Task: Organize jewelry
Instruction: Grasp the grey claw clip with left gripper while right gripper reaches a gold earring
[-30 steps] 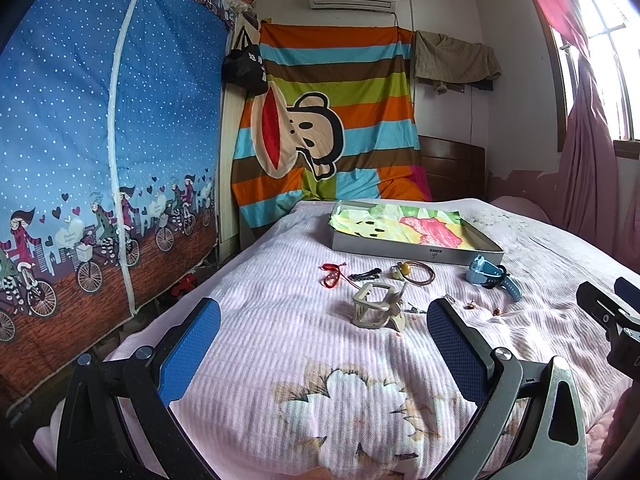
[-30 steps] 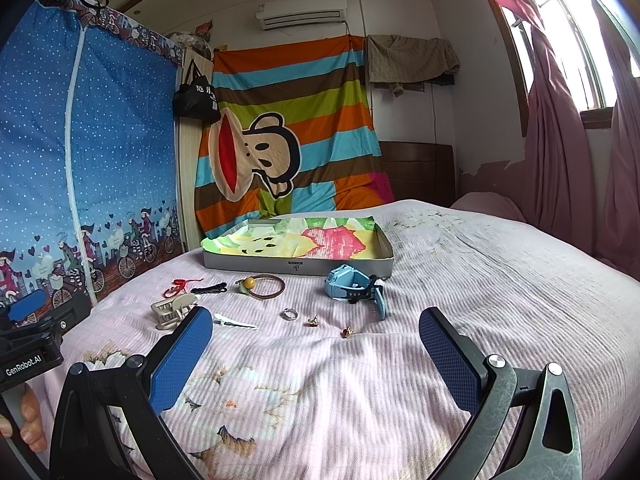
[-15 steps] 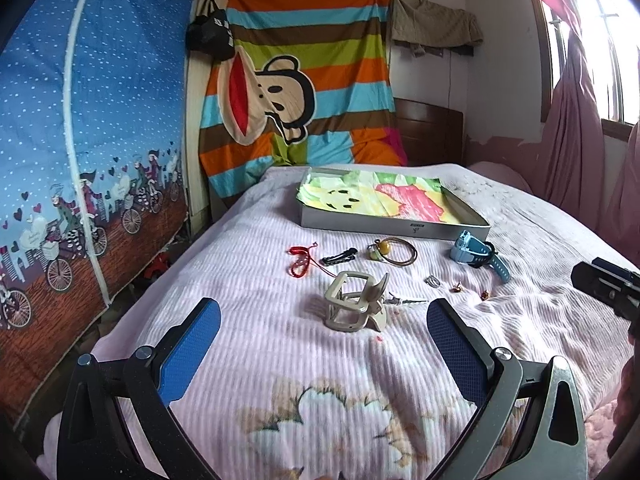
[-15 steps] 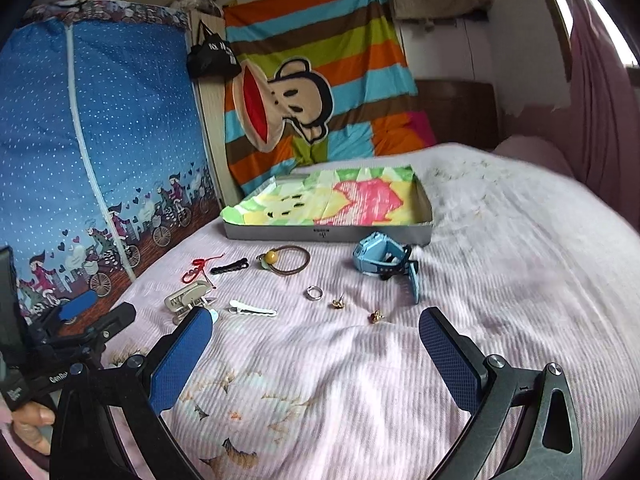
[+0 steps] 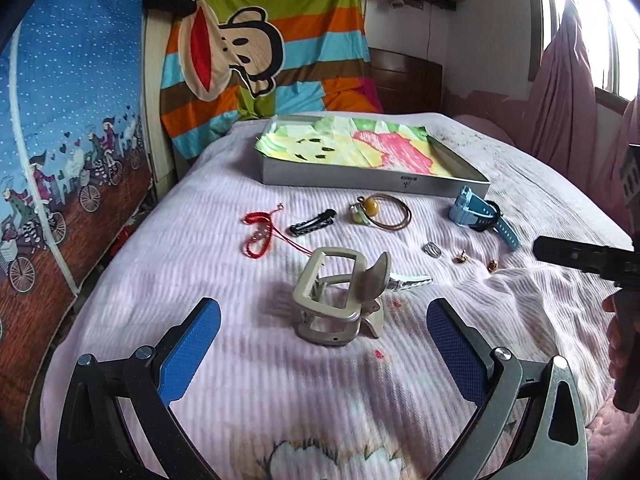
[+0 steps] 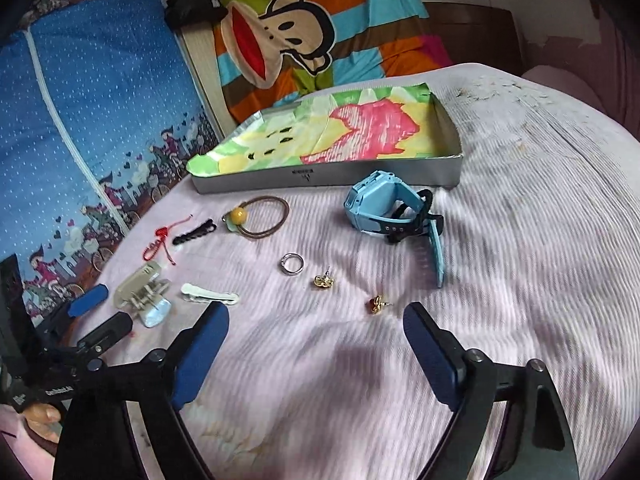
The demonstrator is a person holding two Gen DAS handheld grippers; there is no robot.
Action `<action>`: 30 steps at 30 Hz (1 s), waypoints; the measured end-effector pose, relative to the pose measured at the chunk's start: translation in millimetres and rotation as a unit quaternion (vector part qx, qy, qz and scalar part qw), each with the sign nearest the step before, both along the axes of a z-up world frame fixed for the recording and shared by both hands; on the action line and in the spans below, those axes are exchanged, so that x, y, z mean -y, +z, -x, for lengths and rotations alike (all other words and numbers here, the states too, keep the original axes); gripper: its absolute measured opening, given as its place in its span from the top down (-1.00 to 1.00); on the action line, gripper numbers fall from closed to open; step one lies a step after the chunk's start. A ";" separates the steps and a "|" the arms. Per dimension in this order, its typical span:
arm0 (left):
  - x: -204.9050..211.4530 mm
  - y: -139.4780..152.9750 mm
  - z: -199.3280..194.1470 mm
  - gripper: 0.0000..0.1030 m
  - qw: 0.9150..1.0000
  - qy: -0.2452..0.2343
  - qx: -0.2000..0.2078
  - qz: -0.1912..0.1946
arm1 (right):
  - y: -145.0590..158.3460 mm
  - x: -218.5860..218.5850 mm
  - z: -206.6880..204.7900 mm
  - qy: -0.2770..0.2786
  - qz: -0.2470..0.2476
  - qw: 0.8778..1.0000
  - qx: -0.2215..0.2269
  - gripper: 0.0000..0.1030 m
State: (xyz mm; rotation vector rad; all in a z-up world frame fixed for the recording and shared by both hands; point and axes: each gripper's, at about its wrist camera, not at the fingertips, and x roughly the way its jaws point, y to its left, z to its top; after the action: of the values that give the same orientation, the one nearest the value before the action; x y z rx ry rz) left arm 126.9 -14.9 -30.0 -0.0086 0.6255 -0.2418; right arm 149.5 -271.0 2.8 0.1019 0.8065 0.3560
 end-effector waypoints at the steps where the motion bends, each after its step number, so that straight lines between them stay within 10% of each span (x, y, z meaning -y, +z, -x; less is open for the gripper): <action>1: 1.4 -1.8 -3.9 -0.96 1.000 -0.002 -0.003 0.001 | -3.9 -2.3 -3.9 0.003 0.007 1.000 -0.002 -0.58; 12: -1.2 -10.5 -26.5 -0.67 0.999 -0.020 -0.025 0.029 | -39.4 -3.9 -31.8 -0.012 0.045 0.998 -0.039 0.12; 25: 4.7 -16.6 -31.4 0.16 0.999 -0.037 -0.026 0.029 | -45.0 0.5 -38.7 -0.018 0.024 0.999 -0.044 0.33; 30: 8.5 -16.6 -30.6 0.16 0.999 -0.042 -0.022 0.024 | -46.7 -2.8 -39.8 -0.006 0.022 0.999 -0.040 0.59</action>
State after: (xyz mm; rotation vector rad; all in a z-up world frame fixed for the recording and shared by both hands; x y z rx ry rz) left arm 157.5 -23.4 -46.6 -0.0353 0.6650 -0.3380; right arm 189.3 -268.2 -44.0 0.0807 0.8924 0.3253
